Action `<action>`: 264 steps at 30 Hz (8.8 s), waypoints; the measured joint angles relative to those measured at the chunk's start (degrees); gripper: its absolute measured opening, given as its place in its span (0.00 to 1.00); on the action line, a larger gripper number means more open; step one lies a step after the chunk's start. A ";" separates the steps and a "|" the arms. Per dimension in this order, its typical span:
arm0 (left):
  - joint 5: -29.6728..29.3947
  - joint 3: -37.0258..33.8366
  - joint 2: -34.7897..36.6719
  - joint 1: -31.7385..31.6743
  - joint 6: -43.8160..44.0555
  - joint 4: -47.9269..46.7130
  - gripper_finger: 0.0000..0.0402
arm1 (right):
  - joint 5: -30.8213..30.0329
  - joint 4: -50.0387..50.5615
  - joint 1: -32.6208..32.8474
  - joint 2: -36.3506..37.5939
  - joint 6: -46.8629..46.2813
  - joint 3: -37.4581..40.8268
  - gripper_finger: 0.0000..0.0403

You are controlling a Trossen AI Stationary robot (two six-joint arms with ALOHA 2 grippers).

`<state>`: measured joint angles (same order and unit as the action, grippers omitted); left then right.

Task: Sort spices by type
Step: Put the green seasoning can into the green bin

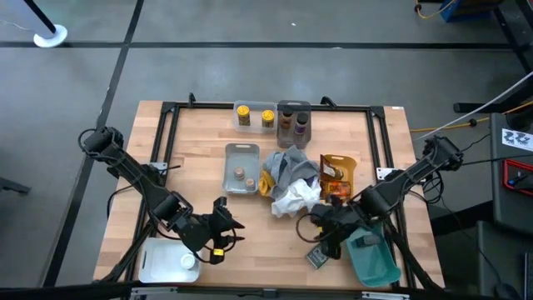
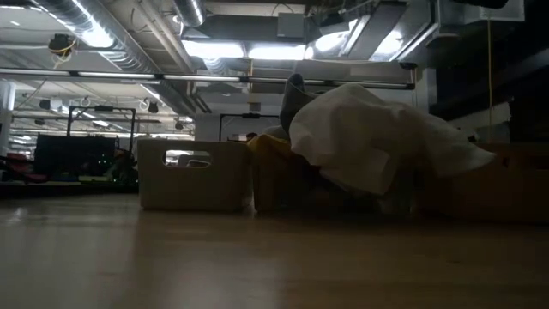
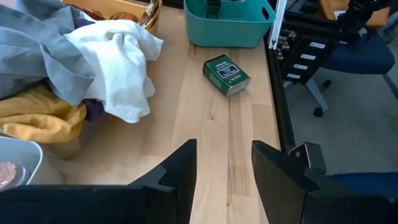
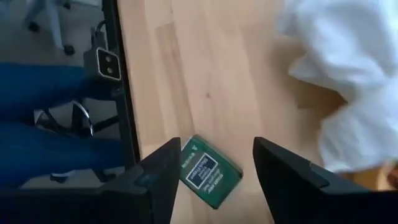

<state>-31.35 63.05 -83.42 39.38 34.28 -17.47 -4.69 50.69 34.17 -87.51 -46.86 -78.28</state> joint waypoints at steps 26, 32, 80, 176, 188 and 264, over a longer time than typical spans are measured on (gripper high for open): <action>2.82 -0.02 -17.54 -2.17 -16.38 32.46 0.34 | -5.46 -2.25 9.98 -11.52 -20.03 0.07 0.49; 7.95 1.64 -23.58 -3.60 -19.84 41.58 0.27 | -5.79 -2.77 10.97 -12.13 -20.75 0.09 0.49; 13.38 29.73 -54.07 -11.92 -26.77 38.77 0.01 | -8.38 7.70 10.80 -12.09 -20.14 0.09 0.05; 13.79 29.70 -56.10 -10.27 -20.55 37.81 0.01 | 8.91 -7.30 10.95 -12.57 -23.35 0.11 0.25; 13.79 29.75 -55.89 -10.16 -20.52 40.72 0.01 | 8.83 -8.24 10.84 -18.20 -23.35 0.37 0.40; 8.75 34.77 -39.15 -8.31 -34.31 -3.80 0.01 | 21.52 -14.84 10.80 -17.72 -61.14 -3.96 0.39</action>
<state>-22.61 97.82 -122.56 31.07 -0.03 -21.27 16.84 35.86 44.97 -105.23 -108.00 -82.24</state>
